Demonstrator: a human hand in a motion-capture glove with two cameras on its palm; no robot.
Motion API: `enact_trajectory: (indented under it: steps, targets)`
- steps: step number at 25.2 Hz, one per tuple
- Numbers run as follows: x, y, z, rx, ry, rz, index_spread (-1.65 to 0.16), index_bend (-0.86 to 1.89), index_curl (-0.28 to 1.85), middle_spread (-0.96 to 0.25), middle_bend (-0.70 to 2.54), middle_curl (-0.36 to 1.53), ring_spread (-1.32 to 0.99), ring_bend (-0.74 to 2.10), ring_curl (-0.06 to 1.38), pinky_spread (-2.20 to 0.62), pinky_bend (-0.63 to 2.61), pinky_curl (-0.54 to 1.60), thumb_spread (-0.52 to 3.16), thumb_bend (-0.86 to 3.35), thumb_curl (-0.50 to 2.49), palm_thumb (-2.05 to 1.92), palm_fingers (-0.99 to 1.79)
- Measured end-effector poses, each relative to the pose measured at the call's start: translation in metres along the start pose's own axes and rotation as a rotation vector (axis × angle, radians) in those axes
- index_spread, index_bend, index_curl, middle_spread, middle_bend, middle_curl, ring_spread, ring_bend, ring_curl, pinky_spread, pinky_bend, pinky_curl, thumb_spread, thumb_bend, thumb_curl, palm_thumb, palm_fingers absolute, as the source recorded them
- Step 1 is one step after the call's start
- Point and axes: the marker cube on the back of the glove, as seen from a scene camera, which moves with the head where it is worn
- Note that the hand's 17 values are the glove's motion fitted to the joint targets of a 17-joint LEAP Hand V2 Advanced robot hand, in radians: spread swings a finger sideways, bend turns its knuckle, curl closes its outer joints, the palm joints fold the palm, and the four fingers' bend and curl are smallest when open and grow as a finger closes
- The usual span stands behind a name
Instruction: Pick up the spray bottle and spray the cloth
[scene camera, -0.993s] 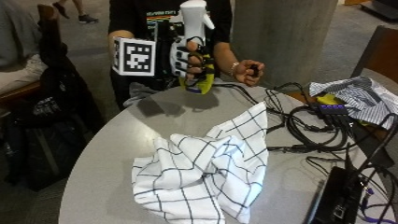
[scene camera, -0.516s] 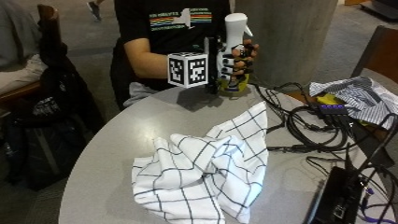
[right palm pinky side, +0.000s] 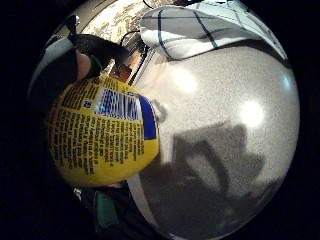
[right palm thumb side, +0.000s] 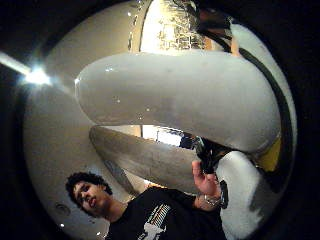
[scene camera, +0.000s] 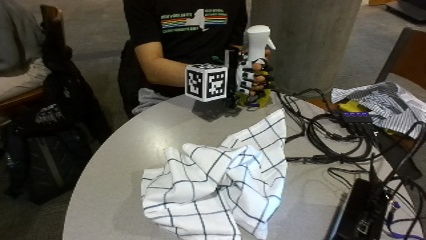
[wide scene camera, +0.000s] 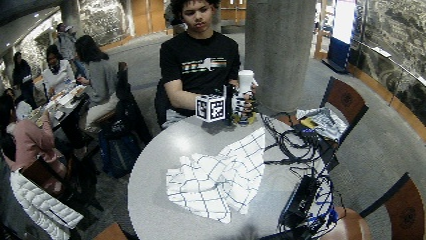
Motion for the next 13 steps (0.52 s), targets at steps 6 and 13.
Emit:
enact_trajectory:
  steps: [6, 13]
  targets:
    - [0.003, 0.043, -0.048, 0.181, 0.113, -0.040, -0.22, -0.01, 0.28, -0.02, 0.26, 0.49, 0.01, 0.33, 0.38, 0.12, 0.35, 0.38, 0.89, -0.05, 0.49, 0.78, 0.78]
    - [0.006, 0.123, -0.128, 0.428, 0.497, -0.104, -0.24, 0.16, 0.29, -0.01, 0.25, 0.47, 0.01, 0.29, 0.36, 0.14, 0.30, 0.35, 0.91, -0.03, 0.46, 0.78, 0.87]
